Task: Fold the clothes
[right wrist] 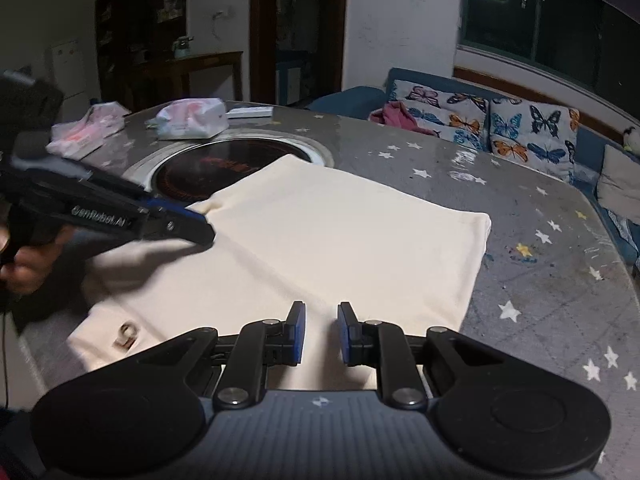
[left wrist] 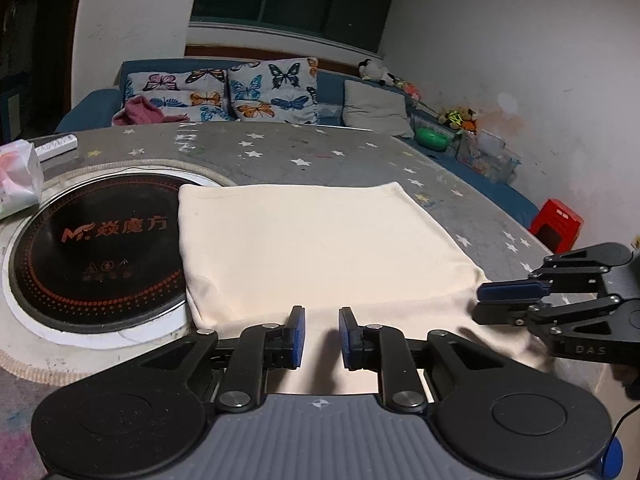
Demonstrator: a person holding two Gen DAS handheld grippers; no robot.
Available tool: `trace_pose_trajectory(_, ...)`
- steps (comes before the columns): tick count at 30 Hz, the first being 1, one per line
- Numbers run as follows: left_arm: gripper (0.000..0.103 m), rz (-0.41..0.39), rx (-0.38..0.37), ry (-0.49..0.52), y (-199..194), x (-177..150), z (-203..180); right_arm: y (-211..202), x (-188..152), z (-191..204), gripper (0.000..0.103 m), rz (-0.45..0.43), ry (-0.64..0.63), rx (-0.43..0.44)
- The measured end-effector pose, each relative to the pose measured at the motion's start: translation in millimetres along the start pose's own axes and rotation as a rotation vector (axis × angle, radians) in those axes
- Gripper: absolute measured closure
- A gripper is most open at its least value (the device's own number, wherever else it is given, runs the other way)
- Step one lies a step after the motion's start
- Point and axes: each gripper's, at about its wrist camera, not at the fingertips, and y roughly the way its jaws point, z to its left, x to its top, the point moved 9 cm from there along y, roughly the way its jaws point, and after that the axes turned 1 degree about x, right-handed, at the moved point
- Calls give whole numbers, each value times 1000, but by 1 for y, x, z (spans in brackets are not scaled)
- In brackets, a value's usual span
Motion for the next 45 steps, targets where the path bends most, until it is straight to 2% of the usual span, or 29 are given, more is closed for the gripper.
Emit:
trace_pose_trajectory(7,82,21,-70,60,-17,-18,-30,-13,-27,13,86,59,-60,10)
trace_pose_trajectory(14,82,34,-121,111,-14,-27,-60,-21,-18,20,86,20,-73,-3)
trace_pose_trajectory(18,81,51,-128,125,-12,-33,-64,-15,-29,14,86,50,-35,-6)
trace_pose_trajectory(23,69,42,-125,147,-30,-36,-59,-27,-27,11,84,23,-13,3)
trace_pose_trajectory(27,62,51,-107,188,-54,-46,-50,-22,-35,9,83,42,20,23)
trace_pose_trajectory(29,57,60,-93,218,-67,-54,-45,-23,-34,10,82,40,20,28)
trace_pose_trajectory(33,53,55,-90,301,-84,-67,-44,-30,-32,14,77,43,2,39)
trace_pose_trajectory(42,54,-4,-12,486,-61,-75,-55,-50,-35,29,68,63,-98,40)
trace_pose_trajectory(43,55,-8,-11,495,-59,-76,-56,-52,-37,30,65,67,-109,38)
trace_pose_trajectory(45,68,-15,-12,509,-56,-77,-57,-55,-40,32,62,78,-129,31)
